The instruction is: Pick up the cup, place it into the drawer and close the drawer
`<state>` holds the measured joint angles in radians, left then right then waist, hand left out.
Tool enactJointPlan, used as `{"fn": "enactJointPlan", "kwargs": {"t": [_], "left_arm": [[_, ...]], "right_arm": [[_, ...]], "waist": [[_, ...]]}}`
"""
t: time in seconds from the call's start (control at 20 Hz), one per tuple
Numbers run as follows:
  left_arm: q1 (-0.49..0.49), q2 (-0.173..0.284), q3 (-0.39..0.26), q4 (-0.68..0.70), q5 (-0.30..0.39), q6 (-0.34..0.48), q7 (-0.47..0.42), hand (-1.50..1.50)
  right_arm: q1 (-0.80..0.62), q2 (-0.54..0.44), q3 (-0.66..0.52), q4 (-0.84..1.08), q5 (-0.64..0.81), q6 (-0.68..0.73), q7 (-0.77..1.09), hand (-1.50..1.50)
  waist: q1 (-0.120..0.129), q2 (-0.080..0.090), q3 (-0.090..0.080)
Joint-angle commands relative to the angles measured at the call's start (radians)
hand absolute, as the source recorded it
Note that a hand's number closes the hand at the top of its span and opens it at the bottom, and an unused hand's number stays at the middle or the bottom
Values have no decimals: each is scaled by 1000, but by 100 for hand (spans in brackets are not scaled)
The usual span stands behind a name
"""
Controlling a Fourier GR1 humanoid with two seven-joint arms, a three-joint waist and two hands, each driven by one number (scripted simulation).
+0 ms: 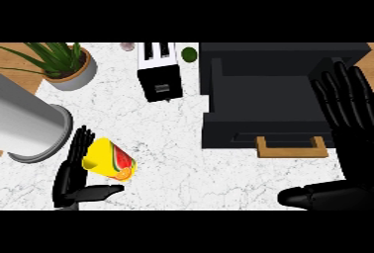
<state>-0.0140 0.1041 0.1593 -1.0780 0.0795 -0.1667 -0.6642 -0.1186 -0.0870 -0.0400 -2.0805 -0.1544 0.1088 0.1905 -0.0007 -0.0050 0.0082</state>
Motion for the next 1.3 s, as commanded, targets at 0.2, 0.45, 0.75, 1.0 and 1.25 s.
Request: {"fn": "enactJointPlan", "kwargs": {"t": [0.2,0.45,0.75,1.0,1.25], "left_arm": [[-31,-15,-18,131,-18,-21,-33,-150],[-117,4,9,226,-2,-44,-63,-150],[-105,-27,11,273,20,-76,-107,-150],[-130,39,40,329,66,-195,-101,-150],[-215,-33,21,357,96,-227,-59,-150]], "right_arm": [[-1,-12,-30,21,-10,10,-21,-150],[60,3,11,-61,3,10,3,-150],[-72,-15,-28,15,-4,-17,33,-150],[50,13,21,-39,29,2,-16,-150],[-8,5,10,-40,8,-14,40,-150]], "waist": [[-2,5,-8],[-7,5,-9],[-1,6,-9],[-2,5,-9],[-5,4,-9]]}}
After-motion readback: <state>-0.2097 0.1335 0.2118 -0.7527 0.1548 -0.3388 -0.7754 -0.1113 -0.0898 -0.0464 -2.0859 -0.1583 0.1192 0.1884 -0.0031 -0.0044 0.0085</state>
